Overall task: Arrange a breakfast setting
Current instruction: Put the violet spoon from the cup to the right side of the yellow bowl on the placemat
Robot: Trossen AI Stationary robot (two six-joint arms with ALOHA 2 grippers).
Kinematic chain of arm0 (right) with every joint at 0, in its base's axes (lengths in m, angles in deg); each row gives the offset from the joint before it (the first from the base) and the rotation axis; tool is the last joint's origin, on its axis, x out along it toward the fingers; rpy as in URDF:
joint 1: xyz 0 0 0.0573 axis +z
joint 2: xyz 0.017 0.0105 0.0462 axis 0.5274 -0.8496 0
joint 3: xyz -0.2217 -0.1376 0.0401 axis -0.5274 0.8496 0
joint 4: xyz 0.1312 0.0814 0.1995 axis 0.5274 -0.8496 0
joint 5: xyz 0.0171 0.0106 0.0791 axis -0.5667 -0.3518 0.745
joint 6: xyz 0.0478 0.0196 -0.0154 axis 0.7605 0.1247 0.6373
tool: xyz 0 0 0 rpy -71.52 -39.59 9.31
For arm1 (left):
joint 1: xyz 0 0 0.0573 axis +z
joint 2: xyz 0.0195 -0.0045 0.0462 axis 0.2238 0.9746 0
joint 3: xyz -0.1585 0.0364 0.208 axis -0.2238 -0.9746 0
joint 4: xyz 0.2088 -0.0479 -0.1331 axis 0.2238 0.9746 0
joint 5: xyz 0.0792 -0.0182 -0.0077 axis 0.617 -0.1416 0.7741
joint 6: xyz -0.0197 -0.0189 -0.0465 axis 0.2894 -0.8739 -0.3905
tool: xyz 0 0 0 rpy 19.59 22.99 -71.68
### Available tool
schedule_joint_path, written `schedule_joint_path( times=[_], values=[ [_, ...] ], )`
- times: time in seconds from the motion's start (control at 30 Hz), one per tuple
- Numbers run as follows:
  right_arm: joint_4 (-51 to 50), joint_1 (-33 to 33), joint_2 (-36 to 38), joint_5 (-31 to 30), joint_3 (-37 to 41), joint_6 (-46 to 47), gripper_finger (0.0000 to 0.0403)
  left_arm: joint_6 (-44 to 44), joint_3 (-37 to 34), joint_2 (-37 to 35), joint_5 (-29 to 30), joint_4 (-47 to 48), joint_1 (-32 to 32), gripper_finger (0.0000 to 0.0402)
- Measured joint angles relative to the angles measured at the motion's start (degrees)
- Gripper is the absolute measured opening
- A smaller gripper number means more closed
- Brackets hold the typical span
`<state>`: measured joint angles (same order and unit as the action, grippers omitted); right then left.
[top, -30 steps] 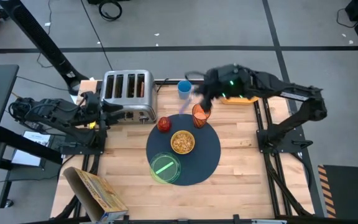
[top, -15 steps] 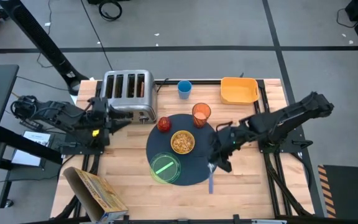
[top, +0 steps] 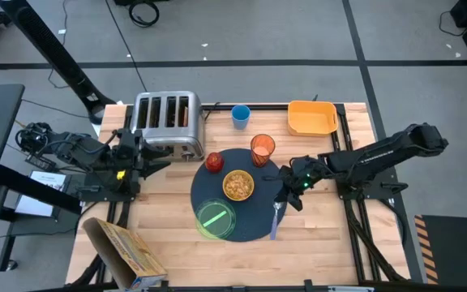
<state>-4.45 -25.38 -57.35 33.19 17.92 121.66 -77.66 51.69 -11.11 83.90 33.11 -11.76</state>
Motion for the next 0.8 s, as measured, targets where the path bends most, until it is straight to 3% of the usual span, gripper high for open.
schedule_joint_path(
  times=[0.2, 0.47, 0.8],
  values=[
    [8.06, -8.14, -1.28, 8.7, 5.52, -8.48, 0.0017, -1.24, -0.09, 0.49, 0.02, -2.35, 0.07, 0.016],
    [21.82, -17.59, -4.27, 19.31, 11.53, -12.36, 0.0017, -2.36, -0.09, 1.75, 0.65, -7.16, 0.09, 0.016],
    [29.35, -21.22, -14.61, 23.27, 12.31, -17.61, 0.0017, -2.75, -0.09, 4.28, 1.8, -10.93, 0.39, 0.016]
  ],
)
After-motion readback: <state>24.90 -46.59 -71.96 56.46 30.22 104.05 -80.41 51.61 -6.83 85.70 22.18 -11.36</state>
